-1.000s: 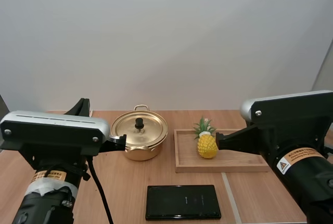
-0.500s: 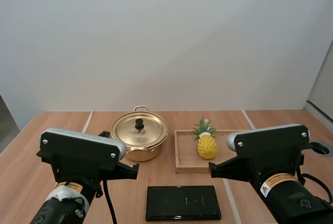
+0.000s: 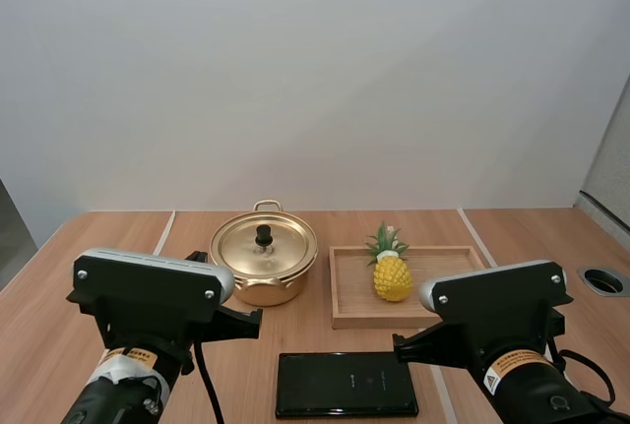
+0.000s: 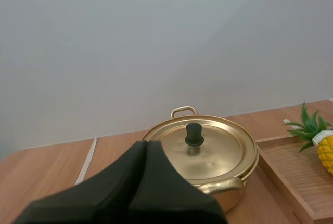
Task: Open the pot, put the grape inside, and close it
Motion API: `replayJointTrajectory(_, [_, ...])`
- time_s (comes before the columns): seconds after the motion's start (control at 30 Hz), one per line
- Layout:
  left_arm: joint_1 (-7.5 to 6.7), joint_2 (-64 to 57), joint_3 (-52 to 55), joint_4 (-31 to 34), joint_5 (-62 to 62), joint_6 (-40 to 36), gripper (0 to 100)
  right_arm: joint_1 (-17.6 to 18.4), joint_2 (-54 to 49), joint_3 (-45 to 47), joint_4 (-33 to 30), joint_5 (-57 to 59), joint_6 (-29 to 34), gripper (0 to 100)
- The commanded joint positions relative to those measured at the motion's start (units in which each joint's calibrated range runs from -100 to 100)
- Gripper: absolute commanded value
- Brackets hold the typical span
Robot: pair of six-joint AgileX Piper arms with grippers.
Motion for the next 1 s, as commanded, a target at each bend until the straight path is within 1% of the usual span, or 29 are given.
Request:
replayJointTrajectory(0.0, [-0.06, -0.2, 0.1, -0.1, 1.5, -0.9, 0, -0.3, -0.3, 0.2, 0.7, 0.5, 0.0, 0])
replayJointTrajectory(0.1, [-0.06, -0.2, 0.1, -0.1, 5.0, -0.9, 0, -0.3, -0.3, 0.2, 0.8, 1.3, 0.0, 0])
replayJointTrajectory(0.2, [-0.06, -0.2, 0.1, -0.1, 5.5, -0.9, 0, -0.3, -0.3, 0.2, 2.0, 1.3, 0.0, 0])
replayJointTrajectory(0.33, [-0.06, -0.2, 0.1, -0.1, 5.5, -0.9, 0, -0.3, -0.3, 0.2, 6.7, 1.3, 0.0, 0])
replayJointTrajectory(0.4, [-0.06, -0.2, 0.1, -0.1, 5.5, -0.9, 0, -0.3, -0.3, 0.2, 7.5, 1.3, 0.0, 0])
replayJointTrajectory(0.57, [-0.06, -0.2, 0.1, 0.0, 5.7, -1.0, 0, -0.3, -0.3, 0.2, 7.5, 1.3, 0.0, 0])
replayJointTrajectory(0.67, [-0.06, -0.2, 0.1, -1.6, 10.5, -3.6, 0, -0.3, -0.3, 0.2, 6.8, 2.1, -0.4, 0])
replayJointTrajectory(0.73, [-0.06, -0.2, 0.1, -1.4, 12.7, -4.0, 0, -0.3, -0.3, 0.2, 6.6, 2.1, -0.4, 0])
replayJointTrajectory(0.97, [-0.06, -0.2, 0.1, -1.4, 13.9, -4.9, 0, -0.3, -0.3, 0.2, 6.6, 1.1, 0.0, 0])
